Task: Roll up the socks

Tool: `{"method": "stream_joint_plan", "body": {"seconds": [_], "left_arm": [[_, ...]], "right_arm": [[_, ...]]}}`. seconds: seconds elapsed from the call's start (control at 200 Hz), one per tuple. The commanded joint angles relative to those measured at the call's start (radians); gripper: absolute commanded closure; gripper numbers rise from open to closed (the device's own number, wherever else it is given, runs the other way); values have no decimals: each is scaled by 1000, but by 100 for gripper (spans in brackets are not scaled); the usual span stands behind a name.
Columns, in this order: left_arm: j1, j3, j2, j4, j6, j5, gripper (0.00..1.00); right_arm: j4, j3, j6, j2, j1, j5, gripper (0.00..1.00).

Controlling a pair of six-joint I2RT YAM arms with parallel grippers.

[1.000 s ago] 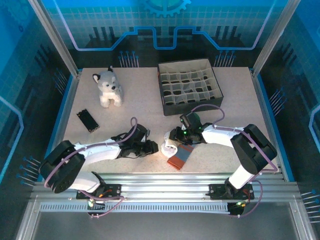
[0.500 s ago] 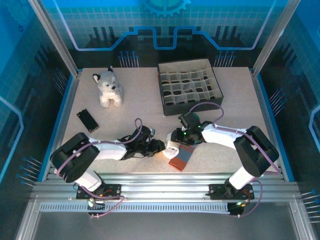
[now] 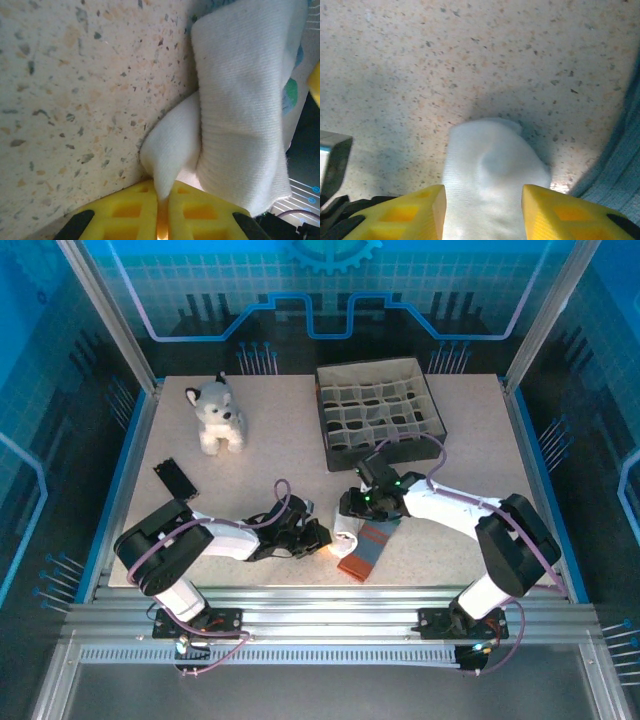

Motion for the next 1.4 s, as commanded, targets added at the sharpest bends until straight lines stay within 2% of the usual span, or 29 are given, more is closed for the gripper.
{"method": "stream_joint_plan", "body": {"seconds": [0.0,0.205,0.355,0.71,0.87,1.036,1.091,1.151,1.201,1.236,1.396], "left_arm": [[-8,19,-5,-58,36,-3,92],[-13,59,-43,-182,96,-35,93],[-18,78,-52,-212,115,-47,93],[-25,73,-66,-216,123,-64,95],[-23,79,-79,-239,140,-73,95],[-16,99,-80,-272,164,-78,97],[-11,100,-80,-271,167,-76,97],[-8,101,-80,-273,171,-74,98],[-6,105,-80,-280,176,-73,98],[-6,109,-79,-287,183,-73,99],[-6,120,-75,-301,193,-71,99]], "right_arm": [[-69,48,-31,-13,18,-13,56],[-187,136,-73,38,50,16,56],[-320,232,-129,124,88,75,53],[-351,265,-142,232,140,93,52],[-372,280,-163,240,152,112,60],[-362,271,-189,217,155,122,83],[-354,262,-194,207,153,121,86],[-358,260,-192,204,152,120,81],[-364,261,-189,205,154,117,65],[-366,262,-186,205,154,114,58],[-362,278,-178,215,155,95,52]]}}
